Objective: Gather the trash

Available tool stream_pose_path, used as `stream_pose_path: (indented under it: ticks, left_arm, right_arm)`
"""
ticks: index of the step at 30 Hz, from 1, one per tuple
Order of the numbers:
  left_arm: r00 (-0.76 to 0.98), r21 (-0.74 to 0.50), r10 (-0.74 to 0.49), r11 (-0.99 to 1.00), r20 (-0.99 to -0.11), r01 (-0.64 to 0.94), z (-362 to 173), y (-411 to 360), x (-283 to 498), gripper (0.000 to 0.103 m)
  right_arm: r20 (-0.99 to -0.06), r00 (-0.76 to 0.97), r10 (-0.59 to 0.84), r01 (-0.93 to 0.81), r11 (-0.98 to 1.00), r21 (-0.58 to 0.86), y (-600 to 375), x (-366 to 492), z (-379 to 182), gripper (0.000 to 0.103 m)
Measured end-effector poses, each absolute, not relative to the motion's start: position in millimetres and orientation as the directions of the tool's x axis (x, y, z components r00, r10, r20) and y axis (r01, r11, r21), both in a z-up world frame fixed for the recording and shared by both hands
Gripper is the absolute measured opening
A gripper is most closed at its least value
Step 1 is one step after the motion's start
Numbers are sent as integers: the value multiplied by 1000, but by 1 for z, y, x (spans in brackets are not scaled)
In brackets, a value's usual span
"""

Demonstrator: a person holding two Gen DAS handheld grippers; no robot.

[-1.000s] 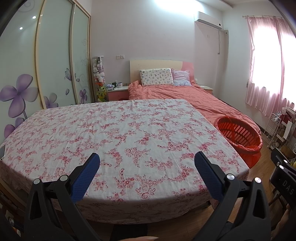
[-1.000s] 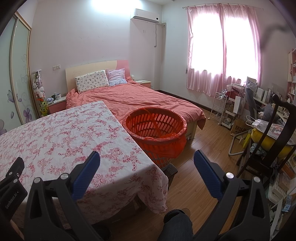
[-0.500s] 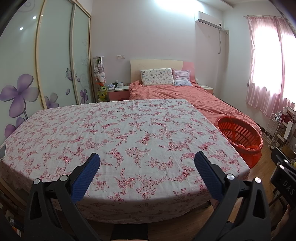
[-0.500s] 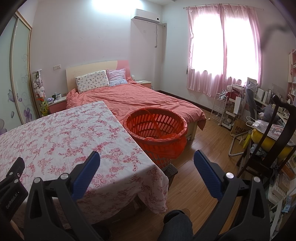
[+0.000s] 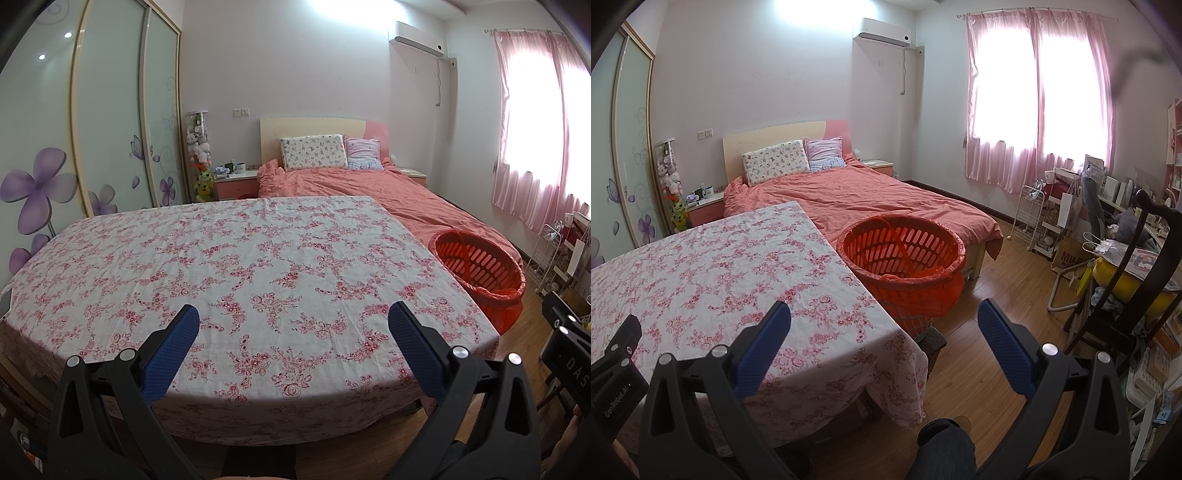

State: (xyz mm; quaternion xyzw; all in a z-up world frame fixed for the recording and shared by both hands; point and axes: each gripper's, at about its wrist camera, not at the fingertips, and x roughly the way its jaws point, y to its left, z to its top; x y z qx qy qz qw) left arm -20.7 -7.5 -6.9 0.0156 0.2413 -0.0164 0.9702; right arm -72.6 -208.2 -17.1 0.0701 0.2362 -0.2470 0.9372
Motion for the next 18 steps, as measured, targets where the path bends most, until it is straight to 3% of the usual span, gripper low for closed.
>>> stream_pose_path:
  ticks: [18]
  left_arm:
    - [875, 21, -22, 999, -483, 37, -11, -5, -20, 101]
  right_arm:
    - [-477, 766, -431, 497, 868, 15, -207, -72, -18, 99]
